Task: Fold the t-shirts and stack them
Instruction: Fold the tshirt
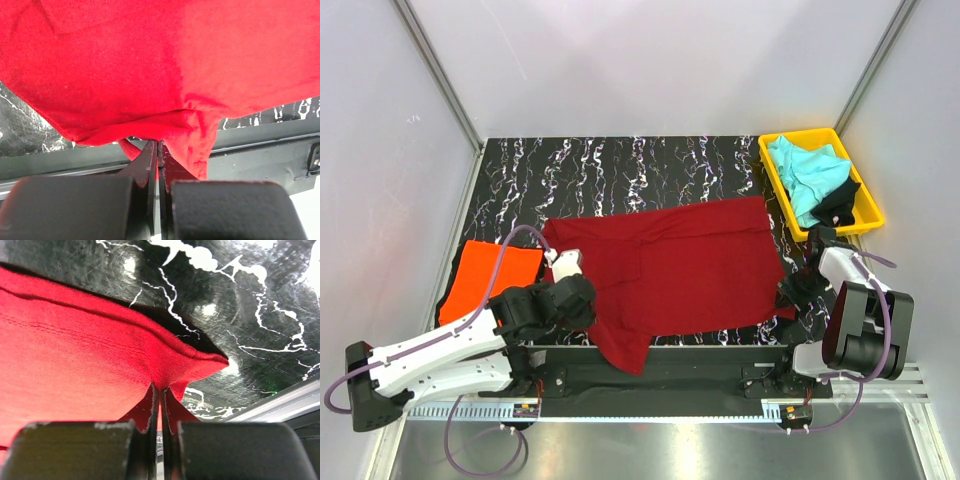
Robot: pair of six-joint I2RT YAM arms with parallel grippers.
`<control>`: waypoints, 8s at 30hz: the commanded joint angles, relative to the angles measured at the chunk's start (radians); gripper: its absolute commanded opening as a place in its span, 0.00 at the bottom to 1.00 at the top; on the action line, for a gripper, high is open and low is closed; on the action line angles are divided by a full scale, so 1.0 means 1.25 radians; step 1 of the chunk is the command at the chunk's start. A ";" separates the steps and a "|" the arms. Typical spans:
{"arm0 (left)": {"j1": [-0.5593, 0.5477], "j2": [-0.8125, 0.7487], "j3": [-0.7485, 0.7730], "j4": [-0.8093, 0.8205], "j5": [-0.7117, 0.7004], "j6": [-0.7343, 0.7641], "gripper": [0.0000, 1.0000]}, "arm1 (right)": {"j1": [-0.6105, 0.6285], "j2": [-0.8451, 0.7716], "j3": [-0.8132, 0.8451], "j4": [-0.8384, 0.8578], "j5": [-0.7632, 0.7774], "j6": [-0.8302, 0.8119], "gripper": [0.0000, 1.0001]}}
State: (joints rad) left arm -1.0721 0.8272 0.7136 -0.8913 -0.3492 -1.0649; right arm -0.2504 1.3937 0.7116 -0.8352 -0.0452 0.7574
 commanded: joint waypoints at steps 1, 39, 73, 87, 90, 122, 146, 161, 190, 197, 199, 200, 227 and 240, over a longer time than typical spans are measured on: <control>0.013 0.007 0.057 0.006 -0.019 0.022 0.00 | 0.006 -0.011 0.006 -0.002 -0.020 -0.046 0.00; 0.504 0.438 0.429 0.090 0.110 0.381 0.00 | 0.057 0.375 0.528 -0.062 -0.164 -0.230 0.02; 0.607 0.622 0.513 0.109 0.146 0.430 0.00 | 0.105 0.576 0.773 -0.136 -0.169 -0.253 0.13; 0.631 0.667 0.530 0.112 0.104 0.443 0.05 | 0.113 0.570 0.887 -0.204 -0.022 -0.352 0.52; 0.629 0.640 0.526 0.112 0.095 0.465 0.27 | 0.112 0.448 0.803 -0.184 0.001 -0.351 0.58; 0.615 0.451 0.053 0.239 0.290 0.345 0.25 | -0.056 0.305 0.339 0.111 -0.207 -0.213 0.60; 0.617 0.578 0.044 0.203 0.195 0.327 0.25 | -0.056 0.338 0.384 0.066 0.068 -0.288 0.00; 0.598 0.405 0.094 0.161 0.235 0.409 0.28 | -0.055 0.273 0.400 -0.002 0.040 -0.313 0.32; 0.591 0.513 0.023 0.277 0.241 0.382 0.29 | 0.337 0.385 0.250 0.202 -0.331 -0.277 0.15; 0.588 0.440 0.018 0.253 0.246 0.373 0.28 | 0.338 0.239 0.242 0.118 -0.250 -0.238 0.29; 0.583 0.400 0.024 0.247 0.254 0.368 0.28 | 0.338 0.215 0.253 0.117 -0.253 -0.230 0.36; 0.579 0.385 0.026 0.244 0.258 0.360 0.29 | 0.338 0.213 0.261 0.118 -0.258 -0.234 0.37; 0.580 0.335 0.167 0.260 0.198 0.338 0.54 | 0.302 0.174 0.363 0.030 -0.133 -0.313 0.72; 0.551 0.497 0.200 0.285 0.241 0.074 0.78 | 0.302 0.072 0.462 -0.086 -0.125 -0.347 1.00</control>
State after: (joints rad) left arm -0.3698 1.4277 0.9112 -0.5713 -0.0559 -0.8536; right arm 0.1287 1.5585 1.2610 -0.8780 -0.2245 0.3481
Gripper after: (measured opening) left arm 0.779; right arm 0.992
